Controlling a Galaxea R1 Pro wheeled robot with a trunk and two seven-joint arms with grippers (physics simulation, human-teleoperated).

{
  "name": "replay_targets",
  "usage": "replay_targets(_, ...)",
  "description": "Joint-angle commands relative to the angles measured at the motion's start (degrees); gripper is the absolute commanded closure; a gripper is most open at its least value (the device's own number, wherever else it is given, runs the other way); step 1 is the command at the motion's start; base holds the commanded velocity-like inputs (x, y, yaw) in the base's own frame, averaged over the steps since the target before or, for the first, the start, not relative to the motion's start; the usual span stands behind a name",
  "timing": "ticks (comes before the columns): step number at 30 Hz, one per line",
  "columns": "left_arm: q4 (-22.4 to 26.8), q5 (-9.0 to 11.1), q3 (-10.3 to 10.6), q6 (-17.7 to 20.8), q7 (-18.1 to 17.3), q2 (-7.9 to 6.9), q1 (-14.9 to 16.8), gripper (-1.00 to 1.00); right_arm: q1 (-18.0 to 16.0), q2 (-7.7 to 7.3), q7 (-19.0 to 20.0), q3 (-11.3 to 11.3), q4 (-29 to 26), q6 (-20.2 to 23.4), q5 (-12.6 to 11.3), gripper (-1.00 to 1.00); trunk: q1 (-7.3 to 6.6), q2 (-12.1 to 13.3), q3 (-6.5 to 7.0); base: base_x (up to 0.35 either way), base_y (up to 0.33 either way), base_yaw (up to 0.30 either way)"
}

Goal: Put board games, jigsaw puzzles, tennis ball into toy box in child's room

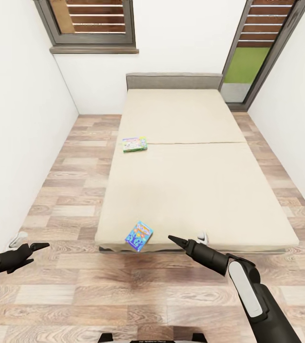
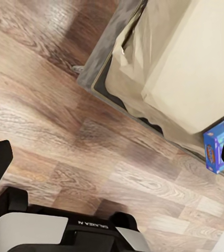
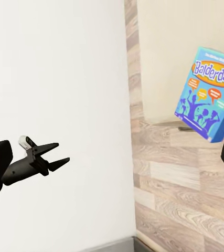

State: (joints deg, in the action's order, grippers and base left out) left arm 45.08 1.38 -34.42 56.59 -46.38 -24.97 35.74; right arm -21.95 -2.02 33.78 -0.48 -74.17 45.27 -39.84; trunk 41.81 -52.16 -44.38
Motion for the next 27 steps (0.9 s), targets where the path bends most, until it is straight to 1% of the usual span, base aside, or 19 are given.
replay_targets(1,0.00,0.12,-0.12,0.45,-0.07,0.01,0.04,-1.00,-0.02,0.00,0.05,-0.05,-0.01,0.35,-0.15,-1.00,0.01,-0.03,0.06,0.000,0.000,0.000)
replay_targets(27,0.00,0.11,-0.12,0.45,-0.11,0.01,0.04,-1.00,-0.02,0.00,0.05,-0.06,-0.01,0.35,-0.15,-1.00,0.01,-0.03,2.53,0.000,0.000,0.000)
